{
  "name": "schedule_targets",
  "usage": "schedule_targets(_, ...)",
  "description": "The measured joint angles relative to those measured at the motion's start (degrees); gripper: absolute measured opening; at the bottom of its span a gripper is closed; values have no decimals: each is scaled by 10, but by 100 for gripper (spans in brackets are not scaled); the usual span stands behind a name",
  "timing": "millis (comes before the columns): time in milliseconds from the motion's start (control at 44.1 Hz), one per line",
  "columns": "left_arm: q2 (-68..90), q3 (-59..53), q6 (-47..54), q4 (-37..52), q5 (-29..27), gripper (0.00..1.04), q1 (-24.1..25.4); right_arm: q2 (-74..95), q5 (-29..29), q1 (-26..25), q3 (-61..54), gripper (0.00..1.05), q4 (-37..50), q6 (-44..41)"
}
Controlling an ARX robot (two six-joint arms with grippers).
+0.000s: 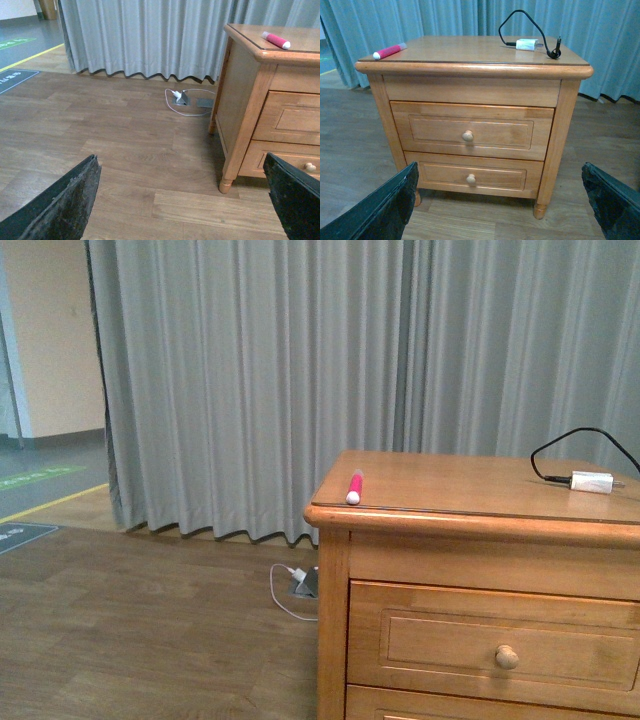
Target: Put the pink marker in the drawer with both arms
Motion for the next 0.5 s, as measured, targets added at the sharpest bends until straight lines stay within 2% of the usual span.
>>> schedule_targets(499,0,0,0,0,0,99,0,0,0,0,0,96,0,0)
